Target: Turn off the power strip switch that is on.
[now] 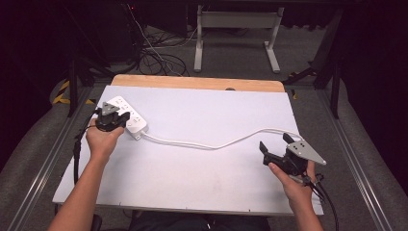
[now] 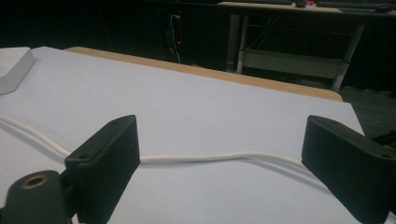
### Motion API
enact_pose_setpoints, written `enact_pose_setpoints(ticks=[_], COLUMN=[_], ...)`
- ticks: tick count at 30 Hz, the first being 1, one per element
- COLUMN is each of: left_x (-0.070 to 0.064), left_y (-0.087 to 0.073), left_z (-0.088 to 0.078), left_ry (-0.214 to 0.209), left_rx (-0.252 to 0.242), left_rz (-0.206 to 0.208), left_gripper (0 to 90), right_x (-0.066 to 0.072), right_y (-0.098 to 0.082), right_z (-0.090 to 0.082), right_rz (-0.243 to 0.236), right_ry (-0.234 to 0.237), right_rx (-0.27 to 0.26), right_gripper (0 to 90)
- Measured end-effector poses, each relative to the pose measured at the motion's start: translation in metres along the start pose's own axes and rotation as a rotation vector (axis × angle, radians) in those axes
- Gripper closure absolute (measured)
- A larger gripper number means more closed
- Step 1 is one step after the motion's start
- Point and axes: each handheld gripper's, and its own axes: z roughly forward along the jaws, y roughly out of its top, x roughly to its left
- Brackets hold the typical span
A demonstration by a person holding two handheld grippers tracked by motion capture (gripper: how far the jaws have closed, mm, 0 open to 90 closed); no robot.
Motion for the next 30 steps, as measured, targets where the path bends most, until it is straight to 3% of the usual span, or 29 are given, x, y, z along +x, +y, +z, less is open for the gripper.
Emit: enact_pose_setpoints(ticks=[8,11,16,20,25,30], left_x=[0.017,0.015,0.007,0.007,0.010,0.011], left_y=[-0.005,-0.010,-0.019,-0.028,-0.041,-0.048], left_z=[-0.045,-0.059,-0.082,-0.095,-0.105,-0.102], left_ry=[0.025,0.030,0.027,0.036,0.080,0.085], left_rx=[-0.208,-0.261,-0.343,-0.426,-0.464,-0.491], left_rz=[-0.136,-0.145,-0.124,-0.140,-0.166,-0.190], left_gripper=[90.0,90.0,90.0,90.0,90.0,90.0], right_x=[0.000,0.000,-0.002,-0.002,-0.002,-0.002], right_y=[0.000,0.001,0.001,0.002,0.002,0.002], right_z=[0.000,0.000,0.000,-0.001,-0.001,-0.001], right_rz=[0.002,0.002,0.003,0.008,0.007,0.008], right_ry=[-0.001,0.003,0.005,0.007,0.010,0.008], right_rx=[0.001,0.000,-0.005,-0.010,-0.010,-0.011], right_gripper=[11.7,11.7,11.7,11.8,11.9,11.9])
